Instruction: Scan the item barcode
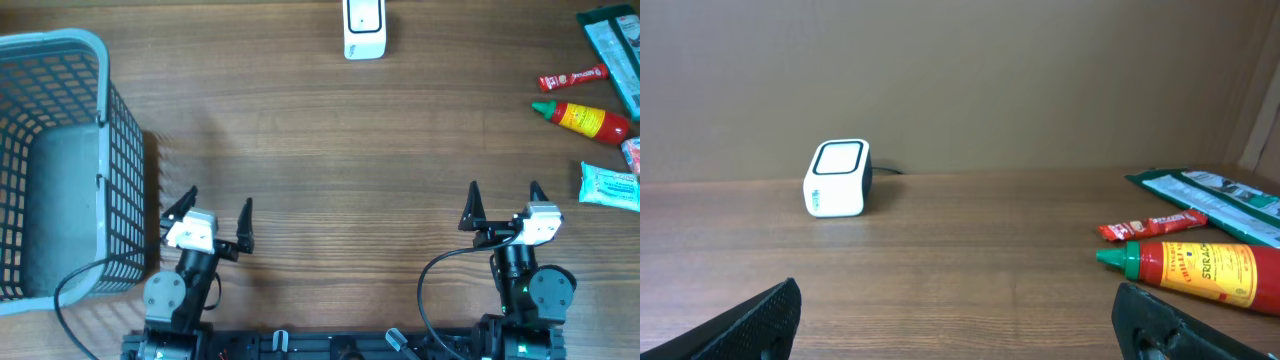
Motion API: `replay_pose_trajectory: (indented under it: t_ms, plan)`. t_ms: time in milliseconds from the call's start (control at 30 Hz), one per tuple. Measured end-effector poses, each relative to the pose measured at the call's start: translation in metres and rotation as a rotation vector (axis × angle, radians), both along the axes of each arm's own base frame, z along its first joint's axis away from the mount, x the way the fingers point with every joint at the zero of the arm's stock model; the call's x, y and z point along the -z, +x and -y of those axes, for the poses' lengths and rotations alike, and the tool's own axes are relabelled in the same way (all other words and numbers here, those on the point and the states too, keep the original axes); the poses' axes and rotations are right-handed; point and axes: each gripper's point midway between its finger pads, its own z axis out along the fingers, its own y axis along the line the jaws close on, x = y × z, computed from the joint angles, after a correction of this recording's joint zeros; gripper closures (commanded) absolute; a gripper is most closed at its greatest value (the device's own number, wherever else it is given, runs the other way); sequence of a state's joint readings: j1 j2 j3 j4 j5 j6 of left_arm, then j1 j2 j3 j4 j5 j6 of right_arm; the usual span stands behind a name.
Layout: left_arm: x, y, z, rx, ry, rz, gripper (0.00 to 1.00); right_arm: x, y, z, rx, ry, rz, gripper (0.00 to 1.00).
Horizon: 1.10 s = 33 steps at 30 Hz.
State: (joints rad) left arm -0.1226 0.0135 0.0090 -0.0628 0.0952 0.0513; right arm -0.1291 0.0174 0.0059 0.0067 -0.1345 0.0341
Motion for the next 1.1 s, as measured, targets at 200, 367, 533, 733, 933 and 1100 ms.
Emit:
replay_pose_trajectory:
  t_ms: [200,367,533,733,933,1100]
  plan:
    - [0.0,0.003,-0.018,-0.077,-0.004,-0.001,0.0,0.0,0.0,0.0,0.0,0.0,0.0,0.0]
    - [0.0,0.003,-0.02,-0.087,-0.003,-0.002,0.0,0.0,0.0,0.0,0.0,0.0,0.0,0.0]
    - [0.0,0.003,-0.021,-0.091,-0.003,-0.002,0.0,0.0,0.0,0.0,0.0,0.0,0.0,0.0]
    - [0.0,0.003,-0.021,-0.091,-0.003,-0.002,0.0,0.0,0.0,0.0,0.0,0.0,0.0,0.0]
    - [0.0,0.003,-0.021,-0.091,-0.003,-0.002,0.0,0.0,0.0,0.0,0.0,0.0,0.0,0.0]
    - [0.0,0.003,-0.021,-0.091,-0.003,-0.002,0.0,0.0,0.0,0.0,0.0,0.0,0.0,0.0]
